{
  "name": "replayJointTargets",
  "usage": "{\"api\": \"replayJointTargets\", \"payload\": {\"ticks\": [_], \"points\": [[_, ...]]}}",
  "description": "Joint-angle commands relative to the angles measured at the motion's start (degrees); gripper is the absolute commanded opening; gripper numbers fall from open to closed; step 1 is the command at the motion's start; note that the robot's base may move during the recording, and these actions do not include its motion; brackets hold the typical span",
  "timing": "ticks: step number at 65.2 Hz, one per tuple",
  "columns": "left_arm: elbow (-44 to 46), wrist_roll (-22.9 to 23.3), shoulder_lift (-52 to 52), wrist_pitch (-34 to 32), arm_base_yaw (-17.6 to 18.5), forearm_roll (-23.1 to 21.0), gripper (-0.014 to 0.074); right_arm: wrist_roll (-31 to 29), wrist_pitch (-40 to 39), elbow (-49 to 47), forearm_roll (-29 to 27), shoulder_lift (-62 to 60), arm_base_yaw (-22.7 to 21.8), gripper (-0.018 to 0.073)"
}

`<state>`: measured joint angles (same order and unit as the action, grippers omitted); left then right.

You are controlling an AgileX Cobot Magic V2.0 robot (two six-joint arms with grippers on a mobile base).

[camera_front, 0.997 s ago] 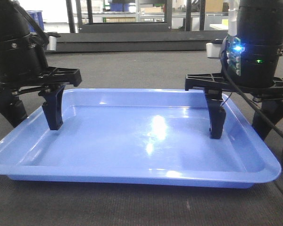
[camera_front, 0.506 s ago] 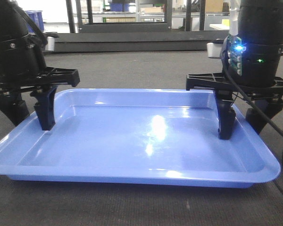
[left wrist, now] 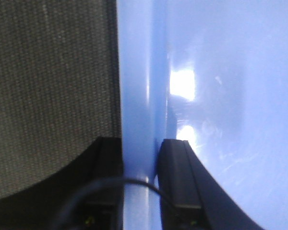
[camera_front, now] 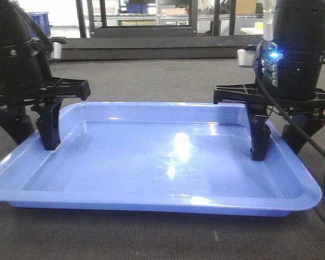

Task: Grab blue tray and place on right shelf
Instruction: 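Close both grippers on the opposite rims of the blue tray, then lift the blue tray off the table with both grippers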

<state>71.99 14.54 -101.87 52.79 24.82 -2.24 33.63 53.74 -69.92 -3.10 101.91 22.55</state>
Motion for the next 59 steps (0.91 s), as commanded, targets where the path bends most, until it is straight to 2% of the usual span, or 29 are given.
{"api": "replayJointTargets", "payload": {"ticks": [1, 21, 36, 59], "points": [[1.1, 0.43, 2.46, 0.11, -0.03, -0.59, 0.0032, -0.26, 0.26, -1.24, 0.18, -2.56, 0.25, 0.0212], [1.1, 0.43, 2.46, 0.11, -0.03, -0.59, 0.0023, -0.26, 0.32, -1.24, 0.18, -2.56, 0.25, 0.021], [1.1, 0.43, 2.46, 0.11, -0.03, -0.59, 0.0023, -0.26, 0.32, -1.24, 0.18, -2.56, 0.25, 0.0142], [1.1, 0.43, 2.46, 0.56, -0.03, -0.59, 0.0022, -0.26, 0.63, -1.24, 0.18, -2.56, 0.25, 0.0142]]}}
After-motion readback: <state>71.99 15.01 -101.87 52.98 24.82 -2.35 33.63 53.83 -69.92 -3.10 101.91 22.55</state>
